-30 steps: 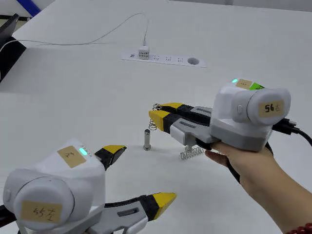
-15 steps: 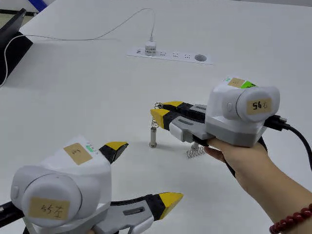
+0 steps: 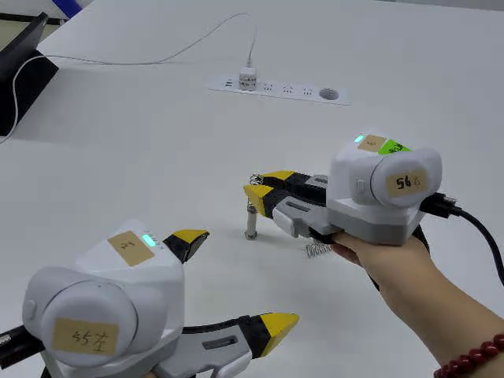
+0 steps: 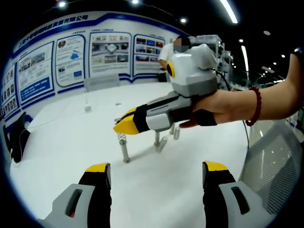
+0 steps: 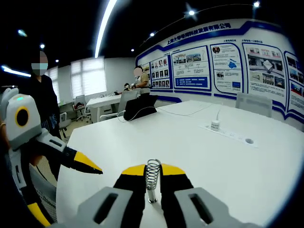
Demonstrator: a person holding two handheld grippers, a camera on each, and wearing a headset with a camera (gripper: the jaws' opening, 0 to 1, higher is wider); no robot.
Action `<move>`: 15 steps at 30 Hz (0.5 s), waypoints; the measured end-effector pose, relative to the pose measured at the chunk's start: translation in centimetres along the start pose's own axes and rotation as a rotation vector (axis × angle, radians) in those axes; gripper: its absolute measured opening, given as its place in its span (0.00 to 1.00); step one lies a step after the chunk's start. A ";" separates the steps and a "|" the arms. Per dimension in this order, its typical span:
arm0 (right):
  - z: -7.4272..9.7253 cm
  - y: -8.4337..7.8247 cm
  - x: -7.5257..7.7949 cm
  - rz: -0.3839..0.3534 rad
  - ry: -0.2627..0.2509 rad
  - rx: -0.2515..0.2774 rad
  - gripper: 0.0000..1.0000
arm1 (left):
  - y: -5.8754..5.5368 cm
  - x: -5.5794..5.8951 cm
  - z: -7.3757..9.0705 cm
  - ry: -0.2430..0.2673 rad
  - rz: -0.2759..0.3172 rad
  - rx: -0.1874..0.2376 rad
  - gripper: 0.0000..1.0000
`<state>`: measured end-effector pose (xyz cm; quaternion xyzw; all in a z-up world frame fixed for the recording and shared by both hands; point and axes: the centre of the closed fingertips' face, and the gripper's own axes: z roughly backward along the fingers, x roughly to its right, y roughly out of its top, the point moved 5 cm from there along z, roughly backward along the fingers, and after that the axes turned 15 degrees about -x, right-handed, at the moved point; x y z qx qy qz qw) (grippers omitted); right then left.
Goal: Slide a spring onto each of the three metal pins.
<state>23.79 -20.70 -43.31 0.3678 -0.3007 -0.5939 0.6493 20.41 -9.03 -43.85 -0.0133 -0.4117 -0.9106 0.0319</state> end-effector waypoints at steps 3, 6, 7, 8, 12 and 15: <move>0.0 -0.1 -0.1 0.022 -0.008 -0.007 0.12 | 0.0 0.0 0.0 -0.001 0.004 -0.002 0.80; -0.1 -0.3 -0.3 0.055 -0.017 -0.021 0.12 | 0.0 0.0 0.0 -0.001 0.003 0.000 0.80; -0.2 -0.4 -0.4 0.061 -0.018 -0.025 0.12 | 0.0 0.0 0.0 0.000 0.002 -0.001 0.80; -0.2 -0.5 -0.4 0.066 -0.023 -0.031 0.12 | 0.0 0.0 0.0 0.000 0.001 -0.003 0.80; -0.4 -0.7 -0.4 0.079 -0.026 -0.043 0.12 | 0.0 0.0 0.1 0.002 0.003 0.001 0.80; -0.5 -0.9 -0.5 0.085 -0.030 -0.051 0.12 | 0.0 0.0 0.1 0.003 0.004 -0.001 0.80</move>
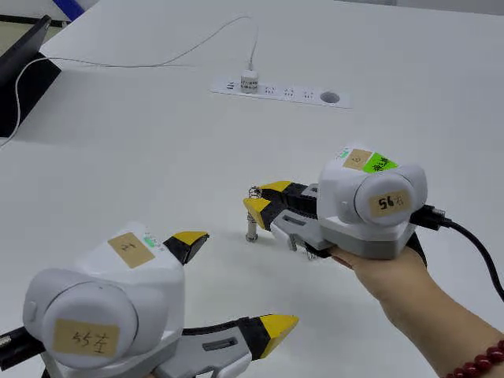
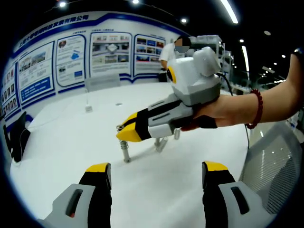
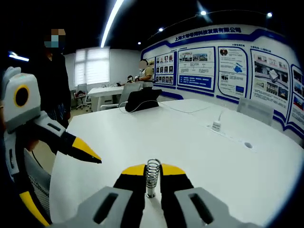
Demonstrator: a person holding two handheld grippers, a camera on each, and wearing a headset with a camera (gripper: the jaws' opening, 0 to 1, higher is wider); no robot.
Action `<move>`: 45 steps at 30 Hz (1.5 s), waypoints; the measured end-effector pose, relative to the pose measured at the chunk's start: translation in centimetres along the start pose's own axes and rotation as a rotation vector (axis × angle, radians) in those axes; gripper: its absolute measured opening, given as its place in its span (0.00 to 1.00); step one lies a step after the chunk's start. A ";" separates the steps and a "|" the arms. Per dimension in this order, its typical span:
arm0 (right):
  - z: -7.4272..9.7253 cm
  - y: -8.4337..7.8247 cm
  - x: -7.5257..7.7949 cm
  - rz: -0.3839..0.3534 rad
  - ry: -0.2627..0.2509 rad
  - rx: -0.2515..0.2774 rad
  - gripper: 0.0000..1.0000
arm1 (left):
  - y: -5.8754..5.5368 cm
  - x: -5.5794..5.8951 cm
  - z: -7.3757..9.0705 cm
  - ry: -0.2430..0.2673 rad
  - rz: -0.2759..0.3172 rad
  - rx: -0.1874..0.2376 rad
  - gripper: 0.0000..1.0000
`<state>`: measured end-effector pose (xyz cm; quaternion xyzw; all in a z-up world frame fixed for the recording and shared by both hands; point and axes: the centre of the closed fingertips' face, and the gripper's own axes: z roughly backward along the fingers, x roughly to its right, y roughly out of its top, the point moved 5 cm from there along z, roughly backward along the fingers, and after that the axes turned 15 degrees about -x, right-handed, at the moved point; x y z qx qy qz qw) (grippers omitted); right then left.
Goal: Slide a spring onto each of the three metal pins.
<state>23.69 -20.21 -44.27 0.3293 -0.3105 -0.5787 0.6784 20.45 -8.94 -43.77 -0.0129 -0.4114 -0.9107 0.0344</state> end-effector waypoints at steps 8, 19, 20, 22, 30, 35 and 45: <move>-0.6 -0.9 -0.3 0.021 -0.003 -0.044 0.12 | 0.0 0.0 0.0 -0.001 0.002 -0.001 0.79; -1.4 -2.0 -0.3 0.008 -0.002 -0.090 0.12 | 0.0 -0.1 0.1 0.000 0.002 -0.002 0.78; -1.5 -2.0 -0.3 0.008 -0.002 -0.091 0.12 | -0.1 -0.1 0.1 0.001 0.001 -0.003 0.78; -1.6 -2.2 -0.3 0.004 -0.001 -0.099 0.12 | -0.1 0.0 0.1 -0.001 0.002 -0.004 0.78; -2.0 -2.8 -0.4 0.005 -0.010 -0.126 0.12 | 0.0 0.0 0.1 -0.001 0.003 -0.001 0.78; -2.1 -3.0 -0.3 0.012 -0.014 -0.134 0.12 | -0.1 -0.1 0.1 0.001 0.002 -0.003 0.77; -1.2 -2.2 -0.6 -0.046 0.004 -0.111 0.24 | 0.0 -0.1 0.2 0.008 -0.006 -0.004 0.77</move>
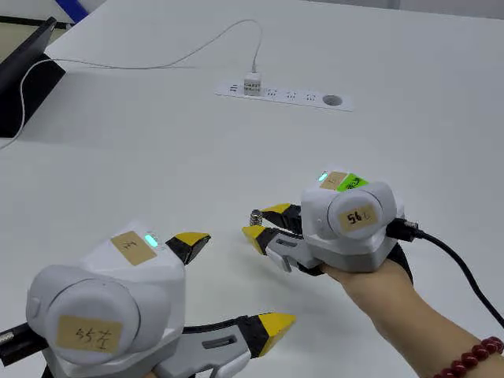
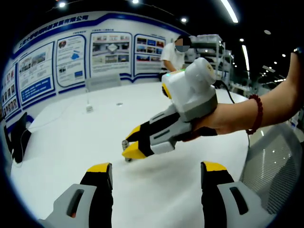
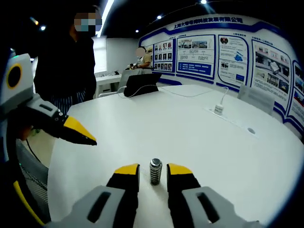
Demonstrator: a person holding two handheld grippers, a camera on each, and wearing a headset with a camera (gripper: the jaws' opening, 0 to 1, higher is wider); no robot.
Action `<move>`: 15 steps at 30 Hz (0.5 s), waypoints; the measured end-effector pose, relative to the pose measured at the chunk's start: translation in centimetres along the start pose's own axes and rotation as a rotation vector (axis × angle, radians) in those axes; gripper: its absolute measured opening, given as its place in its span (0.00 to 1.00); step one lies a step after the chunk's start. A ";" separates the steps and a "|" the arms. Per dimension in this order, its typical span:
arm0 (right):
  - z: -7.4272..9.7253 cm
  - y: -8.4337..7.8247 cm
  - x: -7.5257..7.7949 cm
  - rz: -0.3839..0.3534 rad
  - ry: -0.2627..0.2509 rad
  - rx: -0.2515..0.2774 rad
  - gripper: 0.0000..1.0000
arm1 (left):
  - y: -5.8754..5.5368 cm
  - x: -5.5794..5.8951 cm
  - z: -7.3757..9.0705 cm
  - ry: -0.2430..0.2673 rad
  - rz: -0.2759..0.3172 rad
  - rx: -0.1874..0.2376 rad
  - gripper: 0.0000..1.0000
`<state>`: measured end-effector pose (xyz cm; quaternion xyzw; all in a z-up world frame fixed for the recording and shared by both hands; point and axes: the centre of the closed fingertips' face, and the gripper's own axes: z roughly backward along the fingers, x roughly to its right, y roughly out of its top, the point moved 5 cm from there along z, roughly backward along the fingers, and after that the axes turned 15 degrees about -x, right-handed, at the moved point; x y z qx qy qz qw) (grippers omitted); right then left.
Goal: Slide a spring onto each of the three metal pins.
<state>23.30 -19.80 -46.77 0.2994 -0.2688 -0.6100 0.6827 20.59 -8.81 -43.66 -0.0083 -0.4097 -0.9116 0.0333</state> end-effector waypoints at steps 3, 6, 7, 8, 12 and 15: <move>0.7 0.4 0.0 0.006 -0.004 0.015 0.25 | 0.2 0.0 0.1 0.002 0.002 0.008 0.77; 1.3 0.7 0.0 -0.032 0.009 0.030 0.30 | 0.3 0.0 0.1 0.005 -0.005 0.008 0.77; 1.5 0.7 0.1 -0.029 0.005 0.028 0.31 | 0.3 0.0 0.1 0.006 -0.005 0.007 0.77; 1.8 0.7 0.1 -0.024 -0.003 0.029 0.31 | 0.3 0.0 0.1 0.007 -0.006 0.006 0.77; 2.6 0.6 0.4 -0.030 -0.012 0.024 0.36 | 0.5 0.1 0.2 0.009 -0.013 0.006 0.77; 3.4 0.5 0.6 -0.030 -0.027 0.024 0.39 | 0.7 0.1 0.3 0.014 -0.027 0.007 0.76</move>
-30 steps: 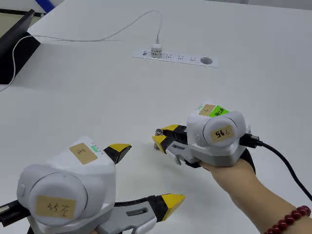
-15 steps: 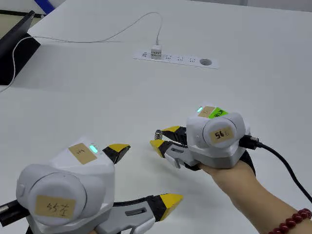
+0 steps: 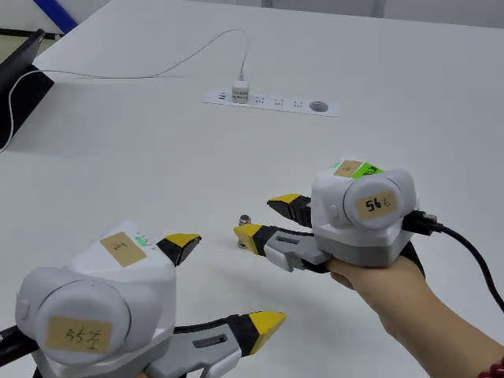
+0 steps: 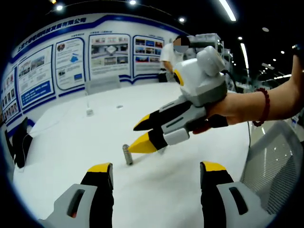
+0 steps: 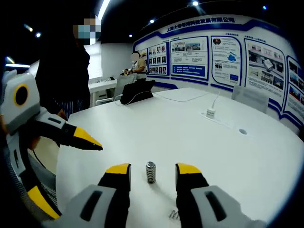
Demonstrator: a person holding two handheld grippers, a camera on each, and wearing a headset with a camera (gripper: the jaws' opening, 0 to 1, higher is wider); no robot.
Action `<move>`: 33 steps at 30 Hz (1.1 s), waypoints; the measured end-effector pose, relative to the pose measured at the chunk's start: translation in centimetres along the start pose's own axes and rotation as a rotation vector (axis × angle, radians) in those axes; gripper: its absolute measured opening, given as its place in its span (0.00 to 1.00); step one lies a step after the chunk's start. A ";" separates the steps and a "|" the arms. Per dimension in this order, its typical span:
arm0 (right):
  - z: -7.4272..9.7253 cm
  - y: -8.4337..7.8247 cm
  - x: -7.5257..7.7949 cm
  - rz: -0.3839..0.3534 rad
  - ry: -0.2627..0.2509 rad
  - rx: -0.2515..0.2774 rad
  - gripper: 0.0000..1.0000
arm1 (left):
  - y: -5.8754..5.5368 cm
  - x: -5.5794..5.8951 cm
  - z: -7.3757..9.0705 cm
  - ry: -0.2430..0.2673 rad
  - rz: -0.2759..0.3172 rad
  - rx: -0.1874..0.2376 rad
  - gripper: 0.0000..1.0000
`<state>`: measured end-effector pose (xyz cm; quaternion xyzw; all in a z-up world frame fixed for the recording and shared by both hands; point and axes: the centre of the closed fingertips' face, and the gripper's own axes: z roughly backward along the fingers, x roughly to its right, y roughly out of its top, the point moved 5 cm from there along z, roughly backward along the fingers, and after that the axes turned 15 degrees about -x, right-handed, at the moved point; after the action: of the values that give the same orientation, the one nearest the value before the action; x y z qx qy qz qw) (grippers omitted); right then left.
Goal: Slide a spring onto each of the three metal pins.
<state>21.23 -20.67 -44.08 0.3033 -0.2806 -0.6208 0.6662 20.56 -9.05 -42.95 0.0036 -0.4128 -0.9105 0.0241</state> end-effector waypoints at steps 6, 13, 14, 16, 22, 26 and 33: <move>1.7 -0.2 0.7 -0.029 -0.030 -0.005 0.43 | 0.6 0.0 0.1 0.000 -0.030 0.004 0.76; 3.5 -0.8 1.4 -0.066 -0.061 -0.004 0.46 | 1.3 -0.1 -0.5 -0.007 -0.078 -0.008 0.73; 3.7 -0.9 1.5 -0.068 -0.064 -0.001 0.46 | 1.4 -0.1 -0.5 -0.009 -0.085 -0.009 0.73; 4.1 -1.1 1.7 -0.080 -0.071 0.000 0.46 | 1.6 -0.1 -0.8 -0.010 -0.100 -0.015 0.71; 5.6 -1.5 2.3 -0.100 -0.090 0.019 0.47 | 2.2 0.0 -1.9 -0.032 -0.140 -0.021 0.66; 6.7 -1.7 2.8 -0.104 -0.104 0.032 0.47 | 2.2 0.0 -3.0 -0.046 -0.171 -0.038 0.63; 8.2 -2.7 3.5 -0.114 -0.122 0.041 0.47 | 2.2 0.0 -4.9 -0.066 -0.213 -0.063 0.55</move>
<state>13.53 -24.77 -40.68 0.2940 -0.3155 -0.6692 0.6052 20.81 -14.17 -44.53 0.0168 -0.3819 -0.9200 -0.0865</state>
